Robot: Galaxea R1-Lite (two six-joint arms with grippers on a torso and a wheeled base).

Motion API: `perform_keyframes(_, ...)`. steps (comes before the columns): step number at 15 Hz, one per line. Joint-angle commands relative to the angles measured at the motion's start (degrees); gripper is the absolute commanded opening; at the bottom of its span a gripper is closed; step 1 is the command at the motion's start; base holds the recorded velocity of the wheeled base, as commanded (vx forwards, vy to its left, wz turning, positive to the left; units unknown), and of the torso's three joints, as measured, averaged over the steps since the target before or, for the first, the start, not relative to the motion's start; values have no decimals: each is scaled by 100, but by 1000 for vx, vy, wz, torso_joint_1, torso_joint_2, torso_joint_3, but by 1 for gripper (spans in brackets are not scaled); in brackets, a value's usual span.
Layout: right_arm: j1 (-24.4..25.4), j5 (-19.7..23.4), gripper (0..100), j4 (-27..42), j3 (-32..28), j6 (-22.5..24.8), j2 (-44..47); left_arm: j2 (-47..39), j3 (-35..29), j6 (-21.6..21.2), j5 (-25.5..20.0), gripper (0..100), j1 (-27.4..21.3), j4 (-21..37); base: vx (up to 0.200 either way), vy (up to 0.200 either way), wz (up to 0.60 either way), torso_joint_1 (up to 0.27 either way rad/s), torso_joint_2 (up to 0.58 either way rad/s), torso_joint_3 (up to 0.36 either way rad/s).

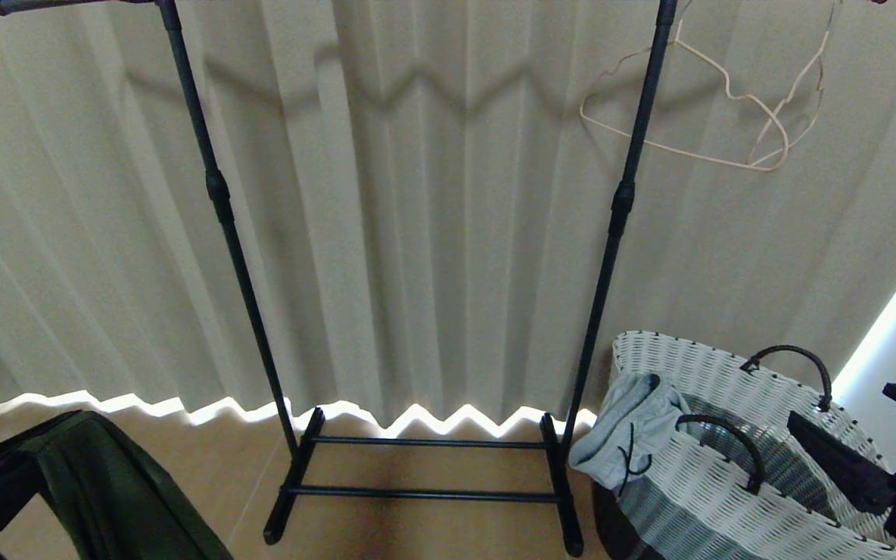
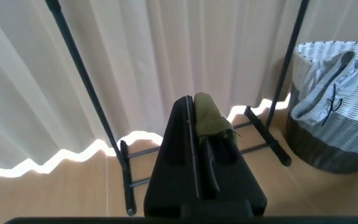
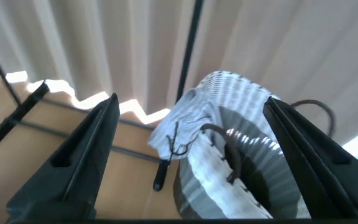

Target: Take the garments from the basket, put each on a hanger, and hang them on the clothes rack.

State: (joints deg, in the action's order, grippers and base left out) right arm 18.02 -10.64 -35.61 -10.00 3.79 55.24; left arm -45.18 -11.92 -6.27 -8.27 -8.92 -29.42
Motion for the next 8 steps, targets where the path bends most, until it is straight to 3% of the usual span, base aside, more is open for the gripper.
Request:
perform_keyframes(1, 0, -43, 100, 1, 59, -10, -329, 202, 58, -6, -96, 0, -39, -3, 0, 0, 0, 0, 0, 0)
perform_keyframes(3, 0, -96, 100, 10, 68, -1, -452, 79, 32, 20, -870, 0, -74, -12, 0, 0, 0, 0, 0, 0)
perform_keyframes(8, 0, -78, 100, 54, 235, -19, -285, -193, -91, 328, -1046, 0, -92, -47, 0, 0, 0, 0, 0, 0)
